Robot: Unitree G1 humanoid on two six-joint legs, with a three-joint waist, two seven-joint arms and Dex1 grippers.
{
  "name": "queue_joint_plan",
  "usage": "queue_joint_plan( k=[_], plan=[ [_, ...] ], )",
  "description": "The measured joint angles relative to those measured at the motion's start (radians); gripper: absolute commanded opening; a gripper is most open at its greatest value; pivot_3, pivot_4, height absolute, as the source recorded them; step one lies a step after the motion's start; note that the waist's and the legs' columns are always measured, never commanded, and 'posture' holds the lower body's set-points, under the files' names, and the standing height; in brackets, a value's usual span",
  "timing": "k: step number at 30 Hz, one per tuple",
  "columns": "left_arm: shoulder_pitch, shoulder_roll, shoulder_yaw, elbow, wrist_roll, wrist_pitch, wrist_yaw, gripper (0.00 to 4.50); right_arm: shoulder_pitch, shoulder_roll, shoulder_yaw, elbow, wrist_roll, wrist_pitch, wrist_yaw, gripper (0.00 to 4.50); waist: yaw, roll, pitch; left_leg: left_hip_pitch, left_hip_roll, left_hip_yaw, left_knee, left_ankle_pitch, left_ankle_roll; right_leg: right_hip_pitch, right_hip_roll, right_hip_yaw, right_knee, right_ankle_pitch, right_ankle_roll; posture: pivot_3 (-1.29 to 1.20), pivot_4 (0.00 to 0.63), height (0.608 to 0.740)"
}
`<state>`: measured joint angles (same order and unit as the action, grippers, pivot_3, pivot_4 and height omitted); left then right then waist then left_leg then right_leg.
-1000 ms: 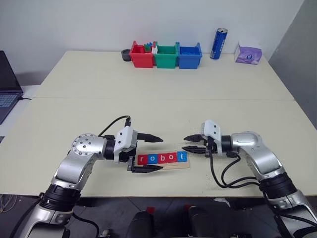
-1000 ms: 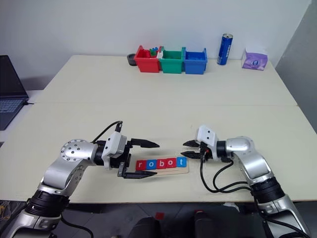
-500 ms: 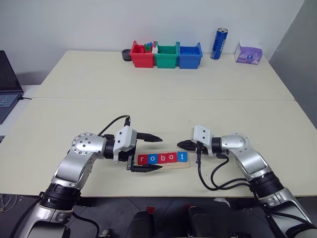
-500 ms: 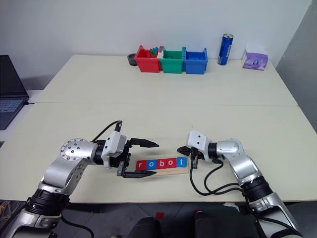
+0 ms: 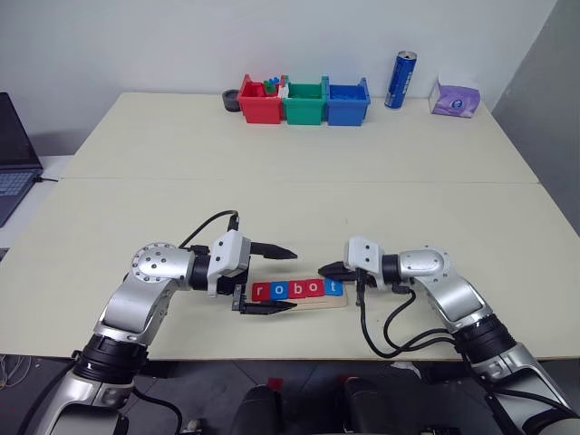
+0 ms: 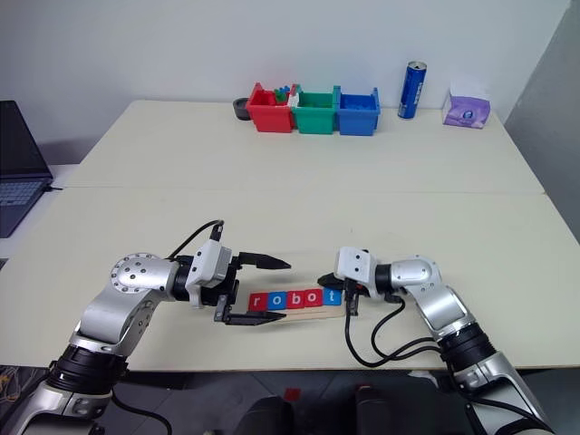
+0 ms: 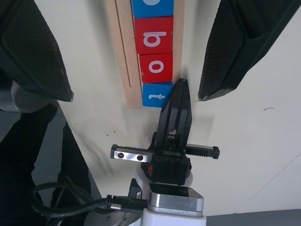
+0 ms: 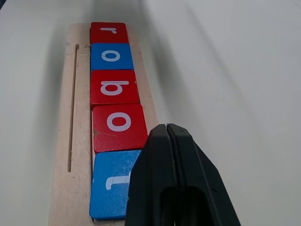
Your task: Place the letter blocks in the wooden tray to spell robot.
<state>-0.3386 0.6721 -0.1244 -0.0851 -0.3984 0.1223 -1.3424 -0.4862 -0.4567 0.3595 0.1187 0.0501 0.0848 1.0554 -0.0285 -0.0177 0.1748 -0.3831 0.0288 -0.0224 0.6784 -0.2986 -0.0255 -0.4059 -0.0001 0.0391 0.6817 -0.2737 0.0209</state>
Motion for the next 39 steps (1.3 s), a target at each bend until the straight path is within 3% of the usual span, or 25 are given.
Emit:
queue_joint_plan(
  k=[28,39],
  plan=[
    [0.000,-0.014,0.000,0.001,0.021,-0.017,0.026,4.50,-0.086,-0.058,0.055,0.106,-0.130,-0.335,0.074,0.04,0.000,0.000,0.000,0.000,0.000,0.000,0.000,0.000,0.000,0.000,0.000,0.000,0.000,0.000,0.000,0.00,0.150,0.740],
    [-0.004,-0.018,0.000,0.006,0.022,-0.019,0.031,4.50,-0.092,-0.057,0.055,0.124,-0.146,-0.358,0.068,0.04,0.000,0.000,0.000,0.000,0.000,0.000,0.000,0.000,0.000,0.000,0.000,0.000,0.000,0.000,0.000,0.00,0.150,0.740]
  ],
)
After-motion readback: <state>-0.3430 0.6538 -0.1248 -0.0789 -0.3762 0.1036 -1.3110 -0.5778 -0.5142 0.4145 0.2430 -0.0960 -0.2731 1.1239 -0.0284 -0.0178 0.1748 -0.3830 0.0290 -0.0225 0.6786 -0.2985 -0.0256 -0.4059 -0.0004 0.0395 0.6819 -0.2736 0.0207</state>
